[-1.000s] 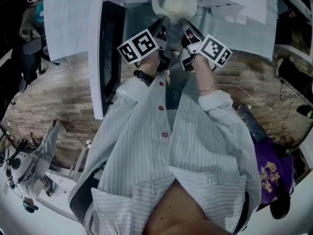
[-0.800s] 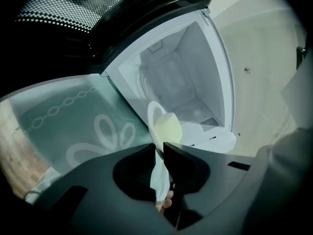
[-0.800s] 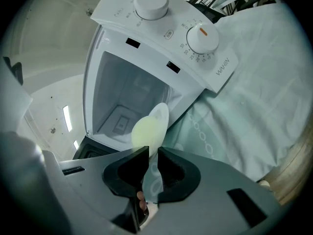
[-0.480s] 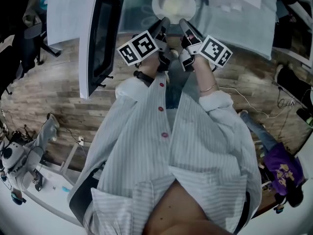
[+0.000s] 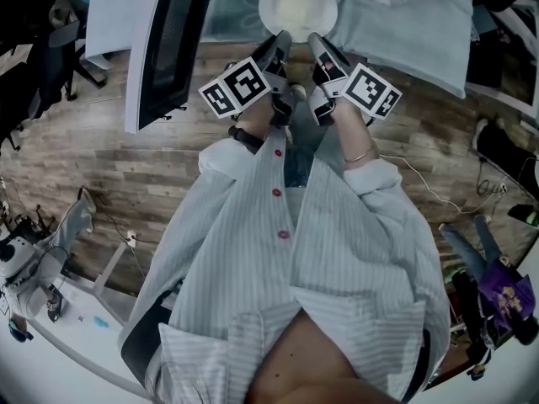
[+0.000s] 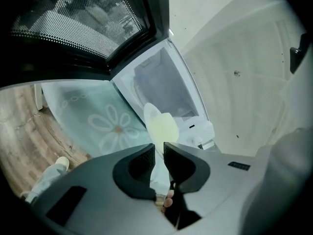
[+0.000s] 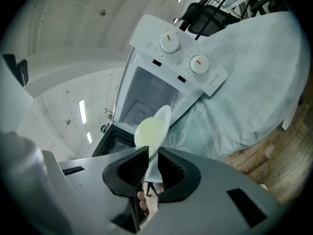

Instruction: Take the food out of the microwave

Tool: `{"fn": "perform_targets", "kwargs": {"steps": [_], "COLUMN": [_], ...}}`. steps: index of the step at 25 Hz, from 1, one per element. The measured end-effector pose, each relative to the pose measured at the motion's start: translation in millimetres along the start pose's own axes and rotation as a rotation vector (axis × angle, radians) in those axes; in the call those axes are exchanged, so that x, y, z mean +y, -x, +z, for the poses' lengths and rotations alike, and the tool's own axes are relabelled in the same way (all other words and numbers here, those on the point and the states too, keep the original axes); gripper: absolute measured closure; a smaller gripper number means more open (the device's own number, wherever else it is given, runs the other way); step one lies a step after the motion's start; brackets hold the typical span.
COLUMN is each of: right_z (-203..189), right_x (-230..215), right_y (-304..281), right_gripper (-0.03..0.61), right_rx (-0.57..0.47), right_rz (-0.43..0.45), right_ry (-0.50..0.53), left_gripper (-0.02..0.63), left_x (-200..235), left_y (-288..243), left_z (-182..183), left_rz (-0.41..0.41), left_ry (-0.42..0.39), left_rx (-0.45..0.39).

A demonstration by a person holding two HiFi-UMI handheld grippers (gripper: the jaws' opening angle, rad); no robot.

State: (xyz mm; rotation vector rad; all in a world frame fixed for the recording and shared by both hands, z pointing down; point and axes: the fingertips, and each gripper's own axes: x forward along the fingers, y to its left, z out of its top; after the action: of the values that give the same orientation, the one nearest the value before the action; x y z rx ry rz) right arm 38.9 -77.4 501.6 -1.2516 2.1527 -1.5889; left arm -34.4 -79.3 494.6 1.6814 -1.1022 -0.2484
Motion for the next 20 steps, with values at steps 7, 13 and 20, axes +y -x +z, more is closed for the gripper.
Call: {"fn": "perform_targets", "kwargs": {"steps": [7,13,20], "right_z": [2.5,10.8,15.9], "right_x": [16.3,26.2,41.3], "right_y": [27.5,52.1,76.5], "right_gripper": [0.502,0.502,0.502], "right_rx": [-0.019,-0.038,-0.046], "right_rz": [0.037,0.053,0.076], "right_ry": [0.021,0.029,0.036], "left_gripper": [0.554,0.554,0.554], "left_x": [-25.5,-49.9,-74.9], "left_y": [17.5,24.6,37.7], "left_z": [-10.0,-19.4,-26.4], "left_rz": [-0.028,-0.051,-0.067], "left_ry": [-0.005,-0.007,-0.005], "left_rx": [-0.023,-0.022,-0.023]}}
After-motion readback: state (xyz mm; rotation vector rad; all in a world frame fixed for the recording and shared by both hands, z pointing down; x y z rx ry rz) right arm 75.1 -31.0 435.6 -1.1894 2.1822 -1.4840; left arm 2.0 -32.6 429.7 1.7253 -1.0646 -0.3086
